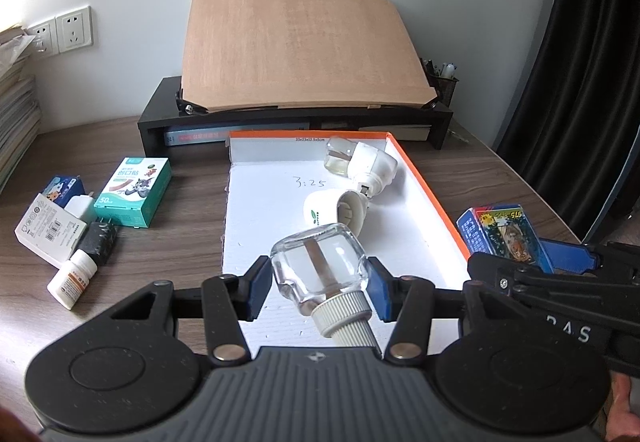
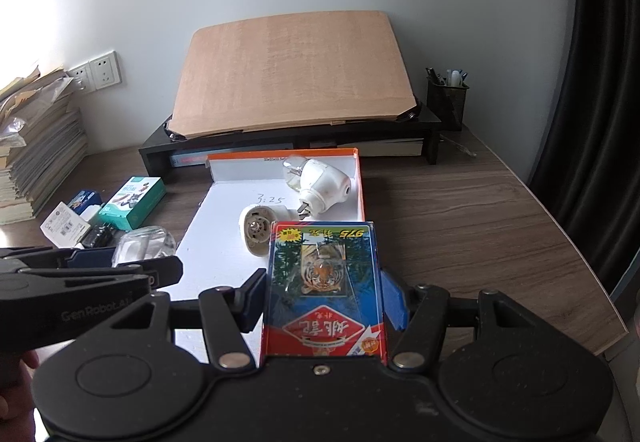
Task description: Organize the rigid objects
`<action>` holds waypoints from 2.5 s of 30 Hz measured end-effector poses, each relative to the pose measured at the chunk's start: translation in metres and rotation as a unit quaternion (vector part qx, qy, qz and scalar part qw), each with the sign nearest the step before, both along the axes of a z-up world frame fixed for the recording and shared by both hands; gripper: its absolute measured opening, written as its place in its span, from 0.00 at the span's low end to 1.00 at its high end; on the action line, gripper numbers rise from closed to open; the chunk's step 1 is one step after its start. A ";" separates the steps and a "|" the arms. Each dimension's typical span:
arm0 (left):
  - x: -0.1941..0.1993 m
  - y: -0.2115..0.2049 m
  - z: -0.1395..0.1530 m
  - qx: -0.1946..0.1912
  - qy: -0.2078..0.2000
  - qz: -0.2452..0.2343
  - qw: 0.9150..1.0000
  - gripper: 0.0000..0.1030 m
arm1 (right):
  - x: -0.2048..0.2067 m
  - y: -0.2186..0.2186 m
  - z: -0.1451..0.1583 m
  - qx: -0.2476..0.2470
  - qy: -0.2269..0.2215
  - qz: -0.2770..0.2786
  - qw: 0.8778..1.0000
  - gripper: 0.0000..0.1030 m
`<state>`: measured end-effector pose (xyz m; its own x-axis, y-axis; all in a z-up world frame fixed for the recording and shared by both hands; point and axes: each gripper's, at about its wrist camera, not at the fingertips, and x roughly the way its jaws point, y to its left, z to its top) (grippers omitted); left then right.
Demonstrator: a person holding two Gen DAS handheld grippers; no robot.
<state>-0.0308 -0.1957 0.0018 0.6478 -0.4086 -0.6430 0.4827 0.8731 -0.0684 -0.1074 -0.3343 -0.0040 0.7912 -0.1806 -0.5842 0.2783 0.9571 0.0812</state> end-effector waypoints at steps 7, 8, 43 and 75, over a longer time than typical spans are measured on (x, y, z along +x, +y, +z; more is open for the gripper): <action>0.007 -0.004 -0.003 0.009 0.001 0.006 1.000 0.50 | 0.007 -0.006 -0.005 0.008 0.000 0.004 1.000 0.69; 0.009 -0.005 -0.003 0.010 0.001 0.007 1.000 0.50 | 0.009 -0.008 -0.005 0.009 0.000 0.004 1.000 0.69; 0.036 -0.010 -0.017 0.008 0.022 0.029 0.999 0.50 | 0.048 -0.017 -0.014 0.003 0.008 0.028 1.000 0.69; 0.054 -0.006 -0.021 0.004 0.037 0.022 0.999 0.50 | 0.064 -0.013 -0.020 0.003 0.024 0.024 0.999 0.69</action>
<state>0.0232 -0.2016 -0.0191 0.6153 -0.3754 -0.6931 0.4376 0.8941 -0.0957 -0.0436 -0.3472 -0.0238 0.7699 -0.1388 -0.6229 0.2351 0.9691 0.0747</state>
